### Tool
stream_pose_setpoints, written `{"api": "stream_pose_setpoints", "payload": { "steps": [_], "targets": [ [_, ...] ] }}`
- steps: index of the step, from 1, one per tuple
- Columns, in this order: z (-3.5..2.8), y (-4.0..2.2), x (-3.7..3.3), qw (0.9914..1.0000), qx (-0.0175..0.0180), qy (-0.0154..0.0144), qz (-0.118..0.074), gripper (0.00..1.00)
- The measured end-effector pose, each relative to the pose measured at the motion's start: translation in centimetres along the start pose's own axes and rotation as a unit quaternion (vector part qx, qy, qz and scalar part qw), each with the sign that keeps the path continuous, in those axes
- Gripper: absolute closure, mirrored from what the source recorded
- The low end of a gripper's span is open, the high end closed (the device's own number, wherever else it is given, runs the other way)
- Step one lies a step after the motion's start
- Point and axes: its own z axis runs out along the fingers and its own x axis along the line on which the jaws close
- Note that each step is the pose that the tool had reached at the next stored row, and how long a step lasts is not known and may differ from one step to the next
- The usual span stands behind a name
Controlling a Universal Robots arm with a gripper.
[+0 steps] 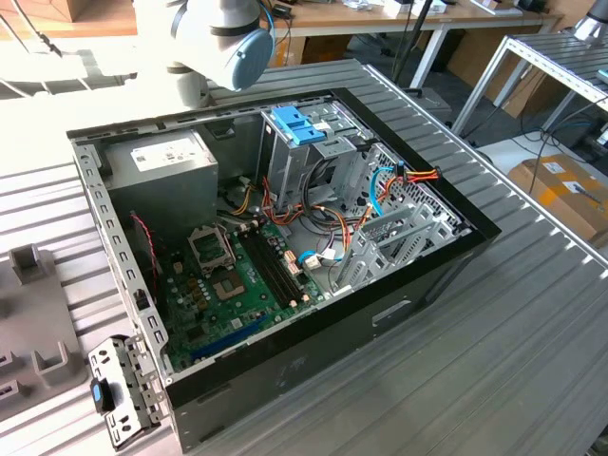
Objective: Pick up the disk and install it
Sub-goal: 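Pick up the disk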
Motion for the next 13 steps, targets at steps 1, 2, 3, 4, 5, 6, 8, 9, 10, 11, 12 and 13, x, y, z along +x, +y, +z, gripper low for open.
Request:
{"api": "stream_pose_setpoints", "payload": {
  "steps": [1,2,3,4,5,6,8,9,10,11,12,13],
  "targets": [
    [-0.40,0.02,-0.01,1.00000,0.0000,-0.0001,0.000,0.63],
    [-0.64,0.04,-0.02,1.00000,0.0000,-0.0002,0.000,0.63],
    [-0.71,0.04,-0.03,1.00000,0.0000,-0.0003,0.000,0.63],
    [-0.75,0.04,-0.03,1.00000,0.0000,-0.0003,0.000,0.63],
    [-0.78,0.05,-0.03,1.00000,0.0000,-0.0003,0.000,0.63],
    [-0.83,0.05,-0.03,1.00000,0.0000,-0.0003,0.000,0.63],
    [-0.91,0.05,-0.03,1.00000,0.0000,-0.0003,0.000,0.63],
    [-0.95,0.05,-0.03,1.00000,0.0000,-0.0003,0.000,0.63],
    [-1.01,0.06,-0.03,1.00000,0.0000,-0.0003,0.000,0.63],
    [-1.05,0.06,-0.04,1.00000,0.0000,-0.0003,0.000,0.63],
    [-1.10,0.06,-0.04,1.00000,-0.0001,-0.0003,0.000,0.63],
    [-1.17,0.07,-0.04,1.00000,0.0000,-0.0003,0.000,0.63]
  ]
}}
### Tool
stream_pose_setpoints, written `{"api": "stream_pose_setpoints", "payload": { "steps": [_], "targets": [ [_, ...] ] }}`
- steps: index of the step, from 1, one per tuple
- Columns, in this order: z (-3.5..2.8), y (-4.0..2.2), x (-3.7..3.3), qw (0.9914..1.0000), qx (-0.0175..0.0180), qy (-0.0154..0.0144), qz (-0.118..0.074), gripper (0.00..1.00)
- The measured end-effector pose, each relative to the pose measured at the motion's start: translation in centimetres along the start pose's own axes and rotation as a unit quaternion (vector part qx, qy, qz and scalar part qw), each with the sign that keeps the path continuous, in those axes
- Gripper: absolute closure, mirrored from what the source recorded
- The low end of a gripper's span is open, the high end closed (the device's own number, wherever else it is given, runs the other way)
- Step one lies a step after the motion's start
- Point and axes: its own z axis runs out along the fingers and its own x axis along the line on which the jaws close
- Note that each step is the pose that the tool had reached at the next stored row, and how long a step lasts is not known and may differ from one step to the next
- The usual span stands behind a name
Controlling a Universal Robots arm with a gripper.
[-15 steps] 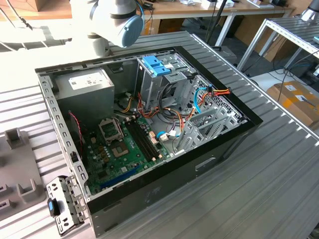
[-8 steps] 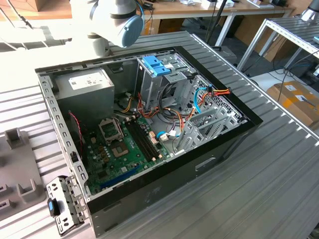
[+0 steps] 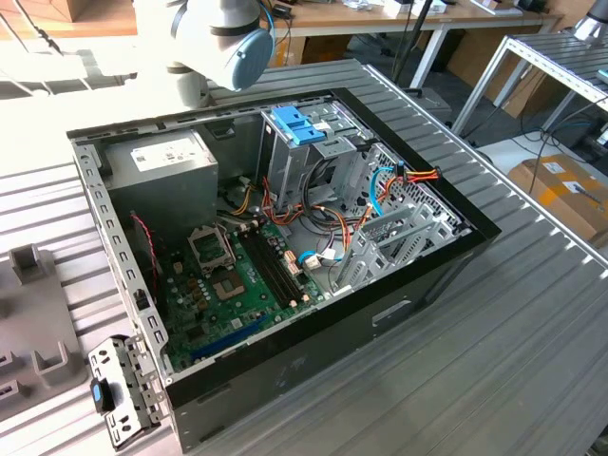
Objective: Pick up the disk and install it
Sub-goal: 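Pick up the disk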
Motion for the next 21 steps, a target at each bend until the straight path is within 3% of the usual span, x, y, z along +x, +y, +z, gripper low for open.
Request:
{"api": "stream_pose_setpoints", "payload": {
  "steps": [21],
  "targets": [
    [-1.07,0.06,-0.04,1.00000,0.0000,-0.0002,0.000,0.63]
  ]
}}
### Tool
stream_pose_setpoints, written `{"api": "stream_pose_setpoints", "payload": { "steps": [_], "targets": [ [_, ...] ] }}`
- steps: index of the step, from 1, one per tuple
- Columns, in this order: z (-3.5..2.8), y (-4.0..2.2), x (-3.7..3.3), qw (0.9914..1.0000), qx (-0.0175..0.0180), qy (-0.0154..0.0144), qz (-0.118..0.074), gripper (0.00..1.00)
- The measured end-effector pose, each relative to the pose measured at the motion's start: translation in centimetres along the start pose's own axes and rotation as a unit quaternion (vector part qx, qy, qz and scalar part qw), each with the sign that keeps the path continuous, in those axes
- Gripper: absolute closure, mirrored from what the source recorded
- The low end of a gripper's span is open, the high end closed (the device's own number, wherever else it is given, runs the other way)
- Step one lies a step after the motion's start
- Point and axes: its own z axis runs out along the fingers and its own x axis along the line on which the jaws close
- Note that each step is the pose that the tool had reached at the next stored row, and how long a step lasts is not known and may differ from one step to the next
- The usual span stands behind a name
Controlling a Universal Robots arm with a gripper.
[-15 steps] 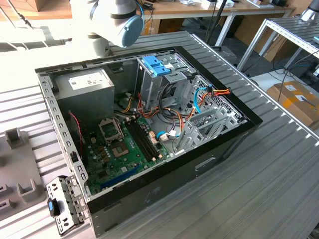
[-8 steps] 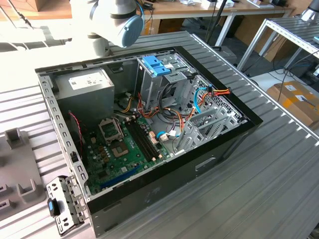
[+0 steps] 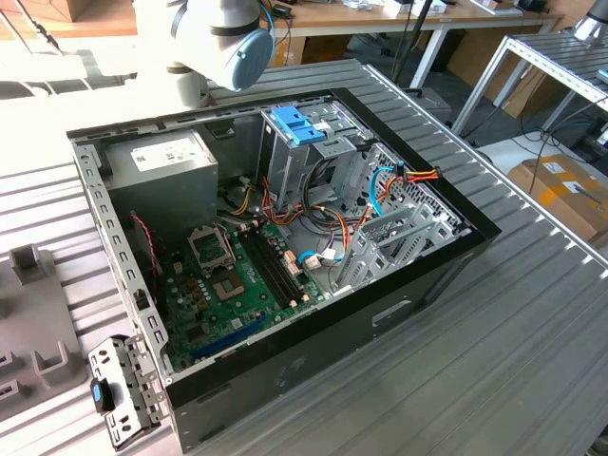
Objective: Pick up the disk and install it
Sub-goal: 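Pick up the disk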
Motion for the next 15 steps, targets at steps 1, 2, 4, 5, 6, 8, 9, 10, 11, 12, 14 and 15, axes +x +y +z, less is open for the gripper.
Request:
{"api": "stream_pose_setpoints", "payload": {
  "steps": [1,2,4,5,6,8,9,10,11,12,14,15],
  "targets": [
    [-0.05,0.00,0.00,1.00000,0.0000,0.0000,0.000,0.63],
    [-0.13,0.01,0.00,1.00000,0.0000,0.0000,0.000,0.63],
    [-0.26,0.02,-0.01,1.00000,0.0000,0.0000,0.000,0.63],
    [-0.32,0.02,-0.01,1.00000,0.0000,0.0000,0.000,0.63],
    [-0.44,0.02,-0.01,1.00000,0.0000,0.0000,0.000,0.63],
    [-0.72,0.04,-0.02,1.00000,0.0000,0.0000,0.000,0.63],
    [-0.80,0.05,-0.03,1.00000,0.0000,0.0000,0.000,0.63],
    [-0.88,0.05,-0.03,1.00000,0.0000,0.0000,0.000,0.63],
    [-0.97,0.06,-0.03,1.00000,0.0000,0.0000,0.000,0.63],
    [-1.05,0.06,-0.04,1.00000,0.0000,0.0000,0.000,0.63],
    [-1.21,0.07,-0.04,1.00000,0.0000,0.0000,0.000,0.63],
    [-1.22,0.07,-0.04,1.00000,0.0000,0.0000,0.000,0.63]
  ]
}}
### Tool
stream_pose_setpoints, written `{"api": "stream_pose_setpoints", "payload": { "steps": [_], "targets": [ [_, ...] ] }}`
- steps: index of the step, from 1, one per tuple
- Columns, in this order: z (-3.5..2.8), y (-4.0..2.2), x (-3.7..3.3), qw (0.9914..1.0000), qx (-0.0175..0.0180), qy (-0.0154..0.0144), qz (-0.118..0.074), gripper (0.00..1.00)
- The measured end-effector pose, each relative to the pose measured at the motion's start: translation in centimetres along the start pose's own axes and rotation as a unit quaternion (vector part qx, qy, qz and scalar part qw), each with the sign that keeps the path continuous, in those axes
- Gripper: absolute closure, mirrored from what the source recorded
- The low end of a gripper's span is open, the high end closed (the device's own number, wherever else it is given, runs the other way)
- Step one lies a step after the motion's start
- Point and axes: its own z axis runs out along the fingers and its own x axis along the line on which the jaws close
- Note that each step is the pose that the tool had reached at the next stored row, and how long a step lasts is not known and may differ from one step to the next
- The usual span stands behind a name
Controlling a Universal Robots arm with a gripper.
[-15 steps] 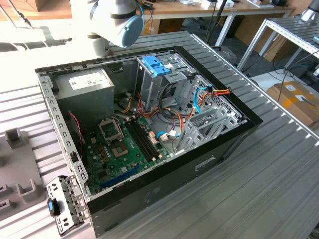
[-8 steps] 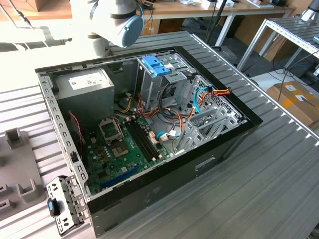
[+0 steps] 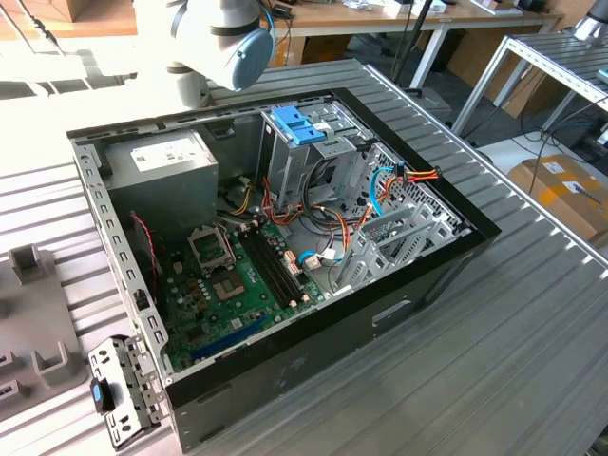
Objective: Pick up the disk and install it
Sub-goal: 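Pick up the disk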
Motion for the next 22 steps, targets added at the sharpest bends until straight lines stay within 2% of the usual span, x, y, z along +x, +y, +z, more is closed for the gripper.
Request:
{"api": "stream_pose_setpoints", "payload": {
  "steps": [12,22],
  "targets": [
    [-0.01,-0.10,0.00,1.00000,0.0000,-0.0001,0.000,0.63],
    [-0.06,-0.90,0.03,1.00000,0.0000,-0.0001,0.000,0.63]
  ]
}}
